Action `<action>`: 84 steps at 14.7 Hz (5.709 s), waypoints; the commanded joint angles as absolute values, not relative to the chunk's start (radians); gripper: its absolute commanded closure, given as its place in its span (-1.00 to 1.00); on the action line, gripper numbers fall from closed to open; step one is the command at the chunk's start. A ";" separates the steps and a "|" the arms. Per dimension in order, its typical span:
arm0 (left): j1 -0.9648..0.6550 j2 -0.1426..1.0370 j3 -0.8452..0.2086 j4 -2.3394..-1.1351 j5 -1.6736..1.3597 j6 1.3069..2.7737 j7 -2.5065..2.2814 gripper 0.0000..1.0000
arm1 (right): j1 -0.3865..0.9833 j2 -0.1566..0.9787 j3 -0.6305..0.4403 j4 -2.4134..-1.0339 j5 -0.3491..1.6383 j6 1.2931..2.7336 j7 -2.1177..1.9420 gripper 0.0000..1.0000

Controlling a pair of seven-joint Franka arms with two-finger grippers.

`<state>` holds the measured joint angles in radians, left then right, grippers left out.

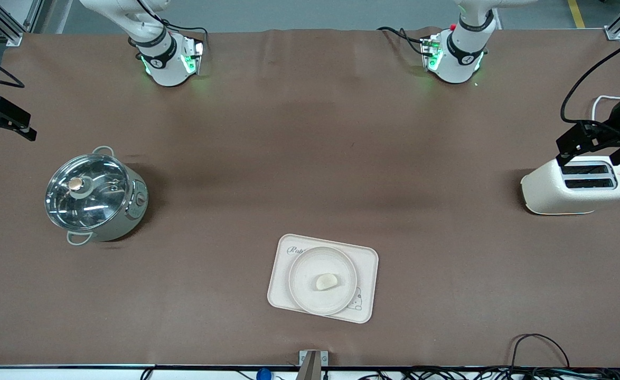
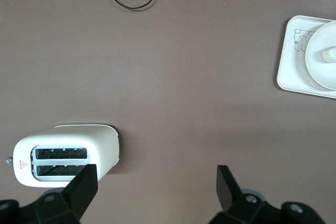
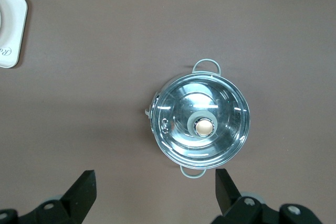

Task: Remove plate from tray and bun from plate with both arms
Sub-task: 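Move the right gripper toward the tray while the left gripper rises, then lower the right gripper onto the white plate rim and grasp it, then lift the plate with the right gripper off the white tray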

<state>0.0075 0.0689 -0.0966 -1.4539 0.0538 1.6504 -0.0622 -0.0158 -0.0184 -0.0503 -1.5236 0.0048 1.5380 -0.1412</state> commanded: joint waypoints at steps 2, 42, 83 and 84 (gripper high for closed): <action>0.008 0.058 -0.097 -1.450 0.052 1.641 -0.031 -1.00 | -0.023 -0.021 -0.052 -1.526 0.018 1.532 -0.133 -1.00; -0.018 0.071 -0.249 -1.456 0.035 1.555 -0.325 -1.00 | 0.545 0.977 -0.045 -1.103 0.235 2.461 0.624 -1.00; -0.021 0.071 -0.253 -1.456 0.035 1.555 -0.325 -1.00 | 0.349 0.879 0.237 -1.351 0.241 2.577 0.351 0.99; -0.021 0.071 -0.253 -1.456 0.035 1.555 -0.325 -1.00 | 0.310 0.838 0.283 -1.406 0.241 2.576 0.339 0.99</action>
<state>-0.0237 0.0802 -0.2490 -1.4560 0.0188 1.5674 -0.3372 0.4204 0.9580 0.1635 -1.2560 0.2214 2.5864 0.3928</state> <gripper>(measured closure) 0.000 0.960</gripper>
